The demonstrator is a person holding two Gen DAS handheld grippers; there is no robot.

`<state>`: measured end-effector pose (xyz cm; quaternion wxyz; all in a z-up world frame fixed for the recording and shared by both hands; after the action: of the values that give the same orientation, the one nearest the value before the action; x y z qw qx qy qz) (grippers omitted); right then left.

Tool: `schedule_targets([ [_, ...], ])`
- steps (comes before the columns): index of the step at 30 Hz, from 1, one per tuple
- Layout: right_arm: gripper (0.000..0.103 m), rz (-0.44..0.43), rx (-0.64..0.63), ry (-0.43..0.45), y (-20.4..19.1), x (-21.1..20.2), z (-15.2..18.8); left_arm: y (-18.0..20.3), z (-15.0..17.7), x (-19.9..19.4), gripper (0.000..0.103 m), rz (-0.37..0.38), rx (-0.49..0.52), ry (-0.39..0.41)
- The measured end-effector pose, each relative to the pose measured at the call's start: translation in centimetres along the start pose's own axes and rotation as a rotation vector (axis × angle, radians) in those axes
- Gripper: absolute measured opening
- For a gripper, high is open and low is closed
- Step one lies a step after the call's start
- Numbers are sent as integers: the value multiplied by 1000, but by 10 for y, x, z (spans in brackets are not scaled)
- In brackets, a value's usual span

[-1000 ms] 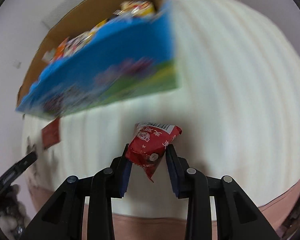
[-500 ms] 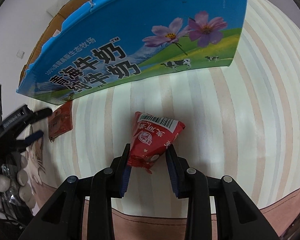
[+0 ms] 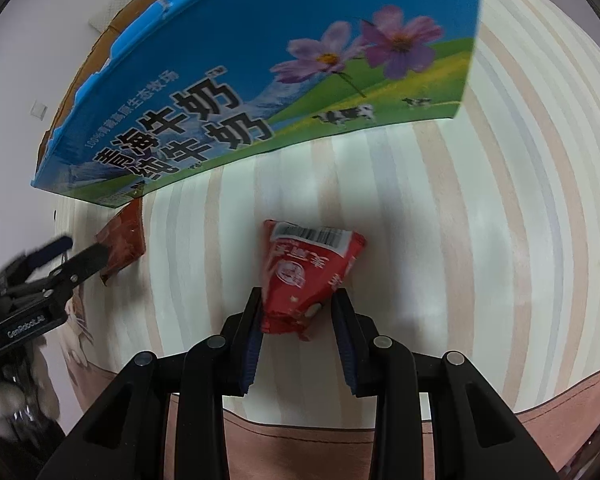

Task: Organize snacks
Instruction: 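Grasp the red triangular packet with right tool while left tool reaches the brown packet, then close left tool on the brown packet while right tool holds the red packet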

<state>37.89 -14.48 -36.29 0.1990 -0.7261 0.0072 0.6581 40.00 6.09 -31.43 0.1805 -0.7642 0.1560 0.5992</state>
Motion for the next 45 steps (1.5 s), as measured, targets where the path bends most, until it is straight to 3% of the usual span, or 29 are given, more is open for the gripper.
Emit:
schedule_targets([
  [2,36,4,-18,-5,-9,1,-1,4,-11,13,93,-21,81,-48],
  [5,36,9,-44,-7,-21,0,-2,13,-19,36,93,40,159,-134],
  [9,36,17,-65,-5,-31,-1,-3,17,-20,49,92,77,180,-169],
  [10,36,21,-69,-4,-32,-2,-2,18,-20,48,84,88,170,-164],
  [11,36,22,-73,-5,-34,-2,-2,18,-19,46,73,103,153,-159],
  [14,36,31,-83,-2,-36,-4,2,19,-14,40,58,119,88,-150],
  [24,36,-7,-79,-20,-17,-14,37,26,23,23,55,136,-230,-169],
  [28,37,-59,-41,-26,-9,-31,46,33,38,17,55,163,-305,-169],
  [29,39,-83,-14,-15,-7,-36,43,31,40,18,55,174,-328,-169],
  [30,50,-111,9,-3,-5,-41,37,29,42,20,55,186,-356,-168],
  [31,68,-116,33,17,-5,-46,29,30,44,20,56,191,-371,-169],
  [33,74,-135,52,56,-9,-53,12,26,44,22,56,199,-402,-169],
  [35,74,-126,44,71,-16,-52,-6,12,61,23,58,202,-412,-170],
  [39,74,-72,10,56,-30,-34,-27,7,60,46,60,193,-405,-182],
  [41,66,-44,4,29,-36,-19,-32,6,59,49,60,187,-401,-186],
  [43,45,-4,-20,4,-39,-6,-29,12,55,53,62,187,-393,-190],
  [45,42,17,-56,-2,-37,-2,-21,26,42,56,63,189,-391,-191],
])
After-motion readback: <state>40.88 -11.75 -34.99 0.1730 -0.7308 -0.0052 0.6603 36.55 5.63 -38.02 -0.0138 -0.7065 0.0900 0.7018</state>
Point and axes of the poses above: each gripper's, at about its wrist camera, not at the fingertips, and x roughly the way its jaws point, y to its right, z to its underside, the point moved 5 cm from there along x, roughly the way its jaws point, and after that the axes turned 15 degrees about x, right-handed, at the moved point
